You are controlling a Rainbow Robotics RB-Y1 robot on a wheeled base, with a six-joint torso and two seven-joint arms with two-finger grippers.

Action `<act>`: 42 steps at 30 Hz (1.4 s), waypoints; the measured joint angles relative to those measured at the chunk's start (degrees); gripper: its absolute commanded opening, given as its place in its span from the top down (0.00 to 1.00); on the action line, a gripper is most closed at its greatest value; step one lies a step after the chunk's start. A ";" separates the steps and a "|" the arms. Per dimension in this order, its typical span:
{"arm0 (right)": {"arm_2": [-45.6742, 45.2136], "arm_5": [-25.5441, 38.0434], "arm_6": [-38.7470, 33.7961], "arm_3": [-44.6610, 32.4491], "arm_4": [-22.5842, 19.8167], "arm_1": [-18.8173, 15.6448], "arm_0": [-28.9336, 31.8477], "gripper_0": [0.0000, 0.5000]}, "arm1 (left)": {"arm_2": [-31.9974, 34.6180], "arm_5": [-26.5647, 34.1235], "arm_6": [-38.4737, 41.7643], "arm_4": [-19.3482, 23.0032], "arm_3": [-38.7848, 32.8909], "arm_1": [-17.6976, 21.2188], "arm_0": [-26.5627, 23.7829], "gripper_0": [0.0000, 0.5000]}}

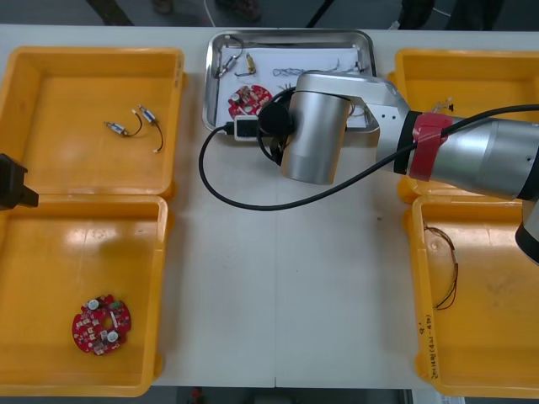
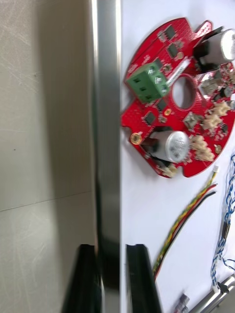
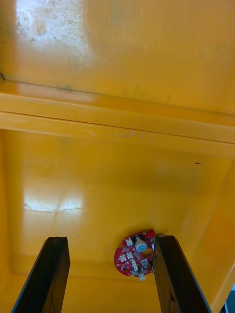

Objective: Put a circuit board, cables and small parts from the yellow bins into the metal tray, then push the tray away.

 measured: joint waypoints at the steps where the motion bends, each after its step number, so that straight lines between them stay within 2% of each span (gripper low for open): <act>1: 0.00 0.00 0.00 0.03 -0.05 0.00 0.00 0.00 | 0.00 0.00 0.00 0.00 0.00 0.00 0.00 0.00; 10: -0.01 0.16 0.00 0.22 -0.15 0.01 -0.08 0.00 | 0.00 0.00 0.00 0.00 0.00 0.00 0.00 0.00; 12: -0.20 1.96 0.00 -0.42 -0.80 0.01 -0.20 0.00 | 0.00 0.00 0.00 0.00 0.00 0.00 0.00 0.00; 17: -3.25 9.11 0.00 -4.47 -6.78 -0.04 -0.33 0.00 | 0.00 0.00 0.00 0.00 0.00 0.00 0.00 0.00; 20: -6.02 13.35 0.00 -7.39 -8.80 -0.04 -0.33 0.00 | 0.00 0.00 0.00 0.00 -0.01 0.00 0.00 0.00; 26: -14.47 23.60 -0.02 -15.12 -8.98 -0.04 2.44 0.00 | 0.00 0.00 0.00 0.00 -0.01 0.00 0.00 0.00; 38: -31.46 48.82 -0.55 -28.56 -8.98 -0.10 10.68 0.00 | 0.00 0.00 0.00 0.02 -0.02 0.00 0.00 0.00; 42: -36.76 50.57 -3.63 -32.43 -9.00 -0.38 13.51 0.00 | 0.00 0.00 0.00 0.02 -0.02 0.00 0.01 0.00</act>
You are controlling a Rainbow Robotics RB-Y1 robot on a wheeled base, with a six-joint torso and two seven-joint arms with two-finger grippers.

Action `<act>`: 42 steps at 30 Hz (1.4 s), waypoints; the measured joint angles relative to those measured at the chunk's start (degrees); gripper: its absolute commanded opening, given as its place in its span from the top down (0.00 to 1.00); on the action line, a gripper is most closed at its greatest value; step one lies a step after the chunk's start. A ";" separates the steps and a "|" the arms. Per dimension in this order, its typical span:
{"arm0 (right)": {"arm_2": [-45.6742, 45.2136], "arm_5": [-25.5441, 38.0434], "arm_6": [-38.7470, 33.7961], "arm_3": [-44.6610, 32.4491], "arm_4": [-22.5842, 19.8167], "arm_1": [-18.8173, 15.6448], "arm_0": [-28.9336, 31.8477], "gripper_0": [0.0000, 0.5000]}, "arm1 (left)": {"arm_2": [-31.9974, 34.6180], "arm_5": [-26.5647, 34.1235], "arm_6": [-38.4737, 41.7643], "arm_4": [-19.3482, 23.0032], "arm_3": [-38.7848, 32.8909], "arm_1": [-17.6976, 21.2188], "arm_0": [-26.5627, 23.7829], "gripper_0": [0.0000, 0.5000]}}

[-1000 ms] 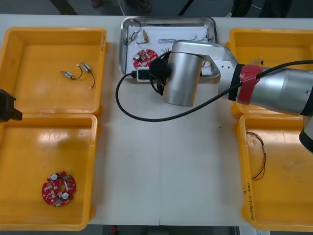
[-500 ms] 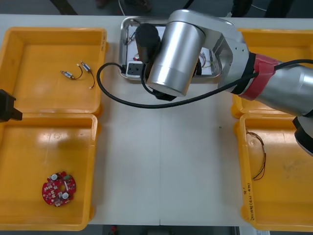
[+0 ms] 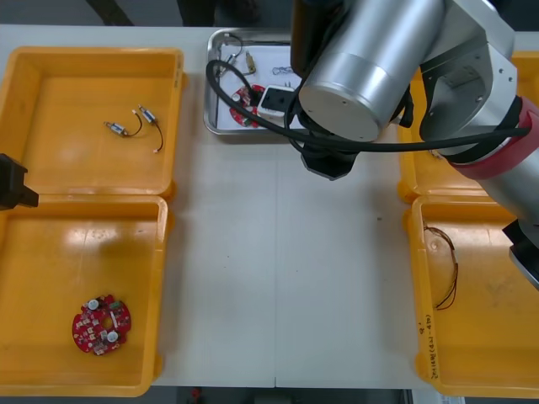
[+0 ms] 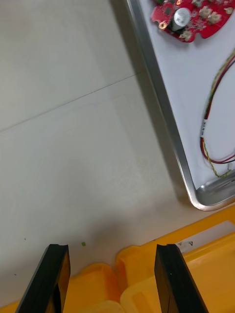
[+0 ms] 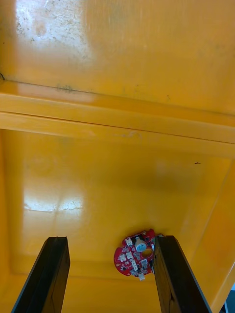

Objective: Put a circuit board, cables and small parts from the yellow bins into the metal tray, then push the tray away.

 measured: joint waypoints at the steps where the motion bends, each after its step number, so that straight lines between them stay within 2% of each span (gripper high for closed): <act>1: -1.40 0.01 -1.48 -0.94 -0.20 -0.13 0.71 0.00 | 0.00 0.00 0.00 0.00 0.00 0.00 0.00 0.00; 8: -10.70 0.16 -8.47 -7.00 -1.89 -2.54 6.34 0.00 | 0.00 0.00 0.00 0.01 0.00 0.00 0.01 0.00; 18: -24.96 0.20 -17.03 -12.47 -6.05 -10.60 17.77 0.00 | 0.00 0.00 0.00 0.03 -0.02 0.02 0.05 0.00; 24: -34.84 0.21 -22.00 -13.09 -10.88 -14.48 24.69 0.00 | 0.00 0.00 0.00 0.05 -0.04 0.02 0.06 0.00; 34: -51.28 0.22 -22.73 -13.17 -11.97 -16.03 36.06 0.00 | 0.00 0.00 0.00 0.07 -0.06 0.03 0.07 0.00; 42: -54.62 0.23 -22.73 -13.19 -12.56 -16.60 42.02 0.00 | 0.00 0.00 0.00 0.07 -0.06 0.03 0.07 0.00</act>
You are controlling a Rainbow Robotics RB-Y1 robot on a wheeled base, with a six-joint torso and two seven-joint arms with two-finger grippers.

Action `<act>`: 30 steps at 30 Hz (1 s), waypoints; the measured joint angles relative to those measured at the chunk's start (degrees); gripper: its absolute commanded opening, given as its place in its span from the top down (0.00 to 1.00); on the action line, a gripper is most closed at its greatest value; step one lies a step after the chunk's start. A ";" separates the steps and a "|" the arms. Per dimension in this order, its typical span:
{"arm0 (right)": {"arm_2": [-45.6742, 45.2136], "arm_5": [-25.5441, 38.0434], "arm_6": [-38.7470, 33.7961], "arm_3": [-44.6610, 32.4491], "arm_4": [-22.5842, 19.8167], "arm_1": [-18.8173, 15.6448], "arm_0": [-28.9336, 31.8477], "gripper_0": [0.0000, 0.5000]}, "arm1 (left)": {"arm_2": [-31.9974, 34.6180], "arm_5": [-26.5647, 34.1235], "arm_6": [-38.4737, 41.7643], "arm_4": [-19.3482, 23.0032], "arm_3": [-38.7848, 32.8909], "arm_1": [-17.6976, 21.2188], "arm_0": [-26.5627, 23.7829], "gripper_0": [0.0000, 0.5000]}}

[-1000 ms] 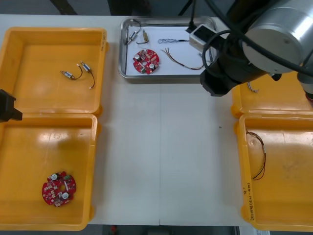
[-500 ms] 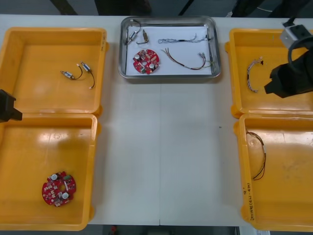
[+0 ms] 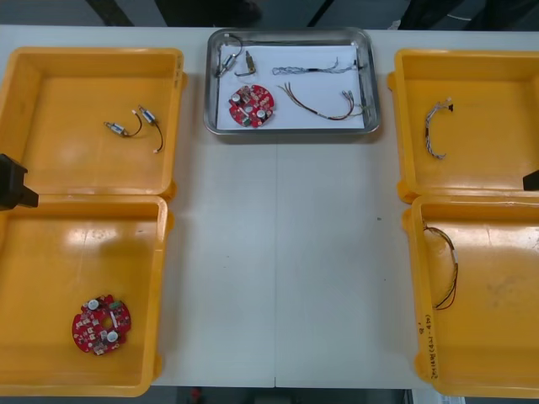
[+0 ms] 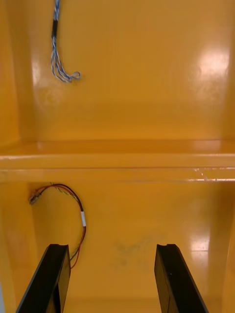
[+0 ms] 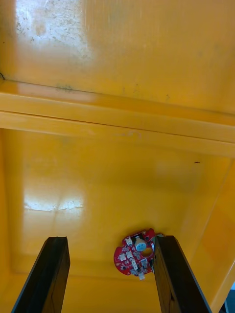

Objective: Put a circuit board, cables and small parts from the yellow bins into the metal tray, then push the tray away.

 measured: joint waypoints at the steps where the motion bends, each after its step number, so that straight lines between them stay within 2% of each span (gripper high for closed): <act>1: -0.07 0.00 0.00 0.00 -0.03 0.00 0.70 0.00 | 0.00 0.00 0.00 0.00 0.00 0.00 0.00 0.00; 16: -2.99 0.00 0.00 -0.01 -0.67 0.02 6.57 0.00 | 0.00 0.00 0.00 0.01 0.00 0.00 0.00 0.00; 30: -3.26 0.00 -0.27 0.05 -1.14 0.02 7.48 0.00 | 0.00 0.00 0.00 0.01 0.00 0.00 0.00 0.00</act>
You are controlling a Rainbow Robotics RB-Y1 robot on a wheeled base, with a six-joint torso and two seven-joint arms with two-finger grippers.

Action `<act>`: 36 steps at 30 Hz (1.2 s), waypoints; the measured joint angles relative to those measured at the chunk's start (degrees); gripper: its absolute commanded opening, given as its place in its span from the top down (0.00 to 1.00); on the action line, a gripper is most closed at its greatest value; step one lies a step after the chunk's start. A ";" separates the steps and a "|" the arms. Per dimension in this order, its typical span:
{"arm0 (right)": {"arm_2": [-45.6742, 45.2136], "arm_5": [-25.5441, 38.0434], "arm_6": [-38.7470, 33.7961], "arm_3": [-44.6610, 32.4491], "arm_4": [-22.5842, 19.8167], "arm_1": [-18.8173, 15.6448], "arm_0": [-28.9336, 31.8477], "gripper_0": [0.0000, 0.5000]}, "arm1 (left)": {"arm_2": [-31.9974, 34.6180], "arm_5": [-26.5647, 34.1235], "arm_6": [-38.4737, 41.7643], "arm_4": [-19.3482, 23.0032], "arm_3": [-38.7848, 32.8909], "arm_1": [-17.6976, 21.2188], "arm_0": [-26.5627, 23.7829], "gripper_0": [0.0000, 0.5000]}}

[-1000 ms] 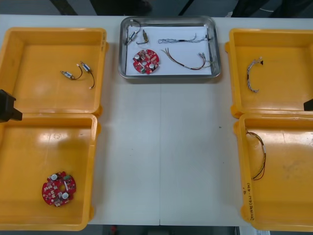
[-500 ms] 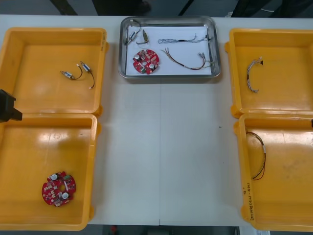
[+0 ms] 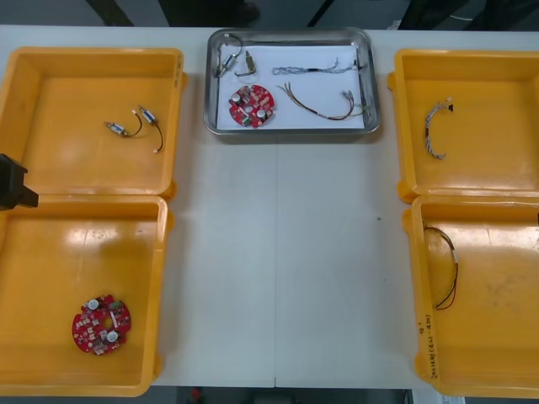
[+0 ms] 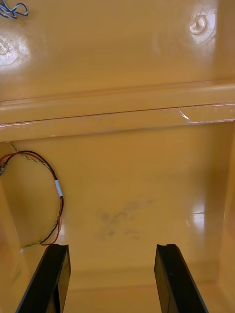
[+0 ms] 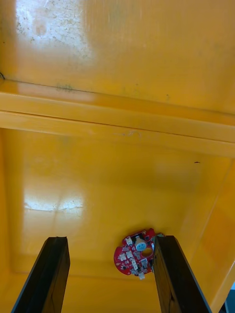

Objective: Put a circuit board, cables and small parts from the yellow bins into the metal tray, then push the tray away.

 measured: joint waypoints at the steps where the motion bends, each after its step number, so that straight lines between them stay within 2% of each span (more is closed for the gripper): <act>1: 0.00 0.00 0.00 0.00 -0.08 0.00 0.03 0.00 | 0.00 0.00 0.00 0.00 0.00 0.00 0.00 0.00; 36: 0.00 0.00 -0.47 0.00 -0.78 0.00 0.78 0.00 | 0.00 0.00 0.00 0.00 0.00 0.00 0.00 0.00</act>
